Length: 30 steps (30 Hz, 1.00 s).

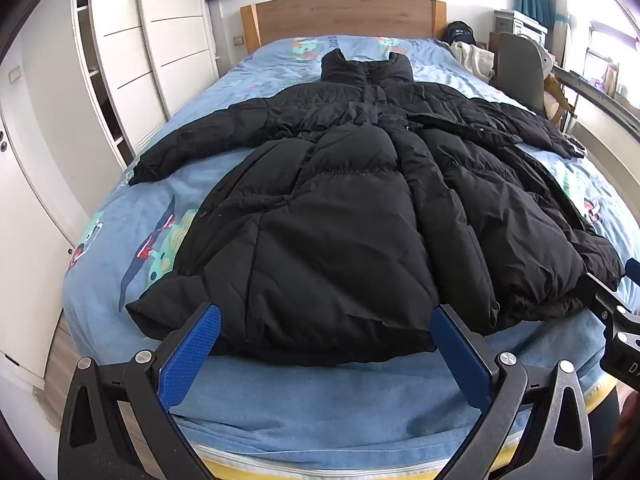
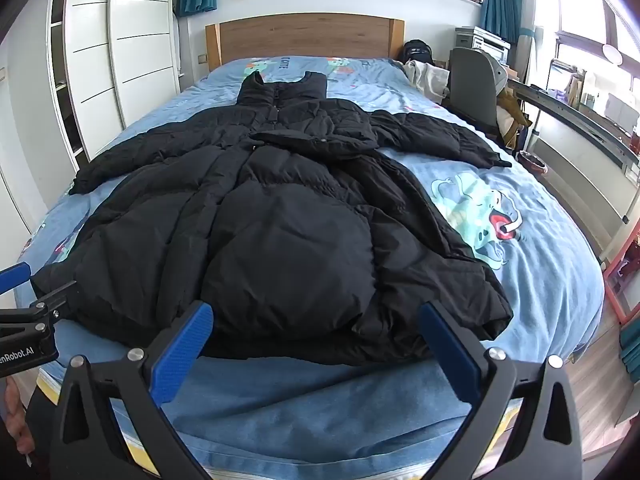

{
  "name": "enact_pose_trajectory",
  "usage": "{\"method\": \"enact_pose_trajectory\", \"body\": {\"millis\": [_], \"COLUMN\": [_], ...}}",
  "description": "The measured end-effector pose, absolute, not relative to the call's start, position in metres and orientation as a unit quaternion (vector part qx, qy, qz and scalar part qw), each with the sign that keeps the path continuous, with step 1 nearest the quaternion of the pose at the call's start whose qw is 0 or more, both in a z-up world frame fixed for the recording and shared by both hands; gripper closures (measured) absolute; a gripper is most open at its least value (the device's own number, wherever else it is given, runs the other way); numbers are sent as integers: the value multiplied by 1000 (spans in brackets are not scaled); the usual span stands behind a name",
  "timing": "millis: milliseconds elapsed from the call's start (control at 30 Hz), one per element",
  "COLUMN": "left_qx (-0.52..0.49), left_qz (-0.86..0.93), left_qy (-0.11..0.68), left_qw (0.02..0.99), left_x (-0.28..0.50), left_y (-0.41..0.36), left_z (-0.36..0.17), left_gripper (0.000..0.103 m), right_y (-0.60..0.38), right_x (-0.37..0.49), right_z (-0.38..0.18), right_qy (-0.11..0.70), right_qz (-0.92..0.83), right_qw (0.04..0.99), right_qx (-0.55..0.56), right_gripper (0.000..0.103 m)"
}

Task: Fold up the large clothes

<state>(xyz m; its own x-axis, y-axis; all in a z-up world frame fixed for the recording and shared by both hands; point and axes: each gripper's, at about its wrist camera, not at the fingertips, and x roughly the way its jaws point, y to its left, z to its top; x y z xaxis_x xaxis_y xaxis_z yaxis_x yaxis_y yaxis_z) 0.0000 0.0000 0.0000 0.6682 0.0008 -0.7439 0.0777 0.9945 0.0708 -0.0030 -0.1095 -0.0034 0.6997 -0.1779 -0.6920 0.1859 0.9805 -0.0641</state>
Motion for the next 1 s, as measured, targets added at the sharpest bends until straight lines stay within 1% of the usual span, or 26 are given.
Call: {"method": "enact_pose_trajectory", "body": {"millis": [1000], "left_qx": [45], "left_qz": [-21], "left_qy": [419], "left_qw": [907], "left_x": [0], "left_y": [0], "left_z": [-7], "left_gripper": [0], "right_y": [-113], "right_x": [-2], "right_z": [-6], "right_qy": [374], "right_qz": [-99], "right_qw": [922], "right_qx": [10], "right_gripper": [0]}}
